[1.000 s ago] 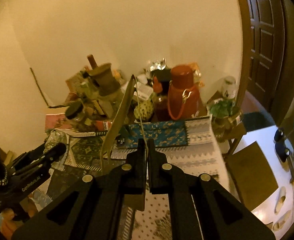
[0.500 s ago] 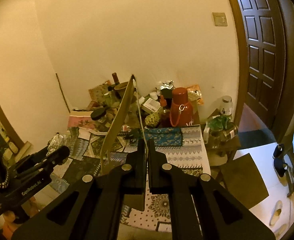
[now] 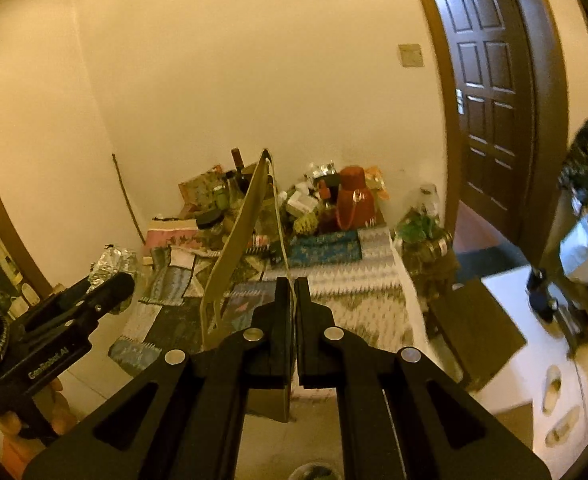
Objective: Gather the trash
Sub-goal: 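Lift the foil ball and cardboard strip away from the table, then lower the foil ball and cardboard strip over the white bin and open both tools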
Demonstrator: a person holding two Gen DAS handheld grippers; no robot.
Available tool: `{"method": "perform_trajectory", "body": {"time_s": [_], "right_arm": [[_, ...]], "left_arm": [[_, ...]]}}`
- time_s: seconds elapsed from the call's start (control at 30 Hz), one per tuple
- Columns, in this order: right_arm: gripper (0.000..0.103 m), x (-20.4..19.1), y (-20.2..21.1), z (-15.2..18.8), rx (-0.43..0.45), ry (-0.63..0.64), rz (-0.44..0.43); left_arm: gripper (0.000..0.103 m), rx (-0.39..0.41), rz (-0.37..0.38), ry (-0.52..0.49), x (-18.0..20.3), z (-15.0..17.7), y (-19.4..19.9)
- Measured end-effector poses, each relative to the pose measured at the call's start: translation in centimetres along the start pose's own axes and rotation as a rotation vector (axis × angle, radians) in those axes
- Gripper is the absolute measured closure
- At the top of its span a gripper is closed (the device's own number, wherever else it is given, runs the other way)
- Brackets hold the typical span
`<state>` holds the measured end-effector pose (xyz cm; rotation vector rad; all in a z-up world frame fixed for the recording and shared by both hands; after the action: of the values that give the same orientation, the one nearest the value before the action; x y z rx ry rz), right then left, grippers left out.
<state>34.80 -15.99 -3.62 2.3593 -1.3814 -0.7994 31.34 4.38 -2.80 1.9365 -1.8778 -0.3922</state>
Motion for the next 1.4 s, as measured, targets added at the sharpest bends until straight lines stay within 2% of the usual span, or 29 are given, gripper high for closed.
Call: {"method": "perform_trajectory", "body": {"time_s": [0.33,0.67,0.93,1.17,1.4], "right_arm": [[0.101,-6.0,5.3,7.5,-0.013,-0.079,0.048],[0.101,-7.3,6.9,11.0,-0.102,-0.075,0.097],[0.101,-5.5,4.4,13.5,-0.202,-0.083,0.075],[0.101,-2.3,-1.0,16.7,-0.292,-0.097,0.060],[0.101,1.8,-7.6,22.1,-0.389,-0.160,0.072]], "left_arm": [[0.048,-0.067,0.061,-0.031,-3.7,7.2,8.5],[0.048,-0.136,0.096,-0.014,-4.3,10.4,11.0],[0.048,-0.219,0.056,0.028,-3.6,13.4,8.3],[0.048,-0.316,0.030,0.108,-2.9,18.5,1.6],[0.048,-0.386,0.001,0.132,-3.0,24.9,-4.6]]}}
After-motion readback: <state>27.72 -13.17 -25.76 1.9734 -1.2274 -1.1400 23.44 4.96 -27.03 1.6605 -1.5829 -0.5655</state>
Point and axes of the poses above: each gripper's, at about its wrist camera, not at the fingertips, and y roughly against the way its jaws point, x to its right, z to its underside, the point moved 1 cm from there along -y, roughly the way its jaws point, and after that the axes turned 3 degrees about -z, right-handed, at the moved point
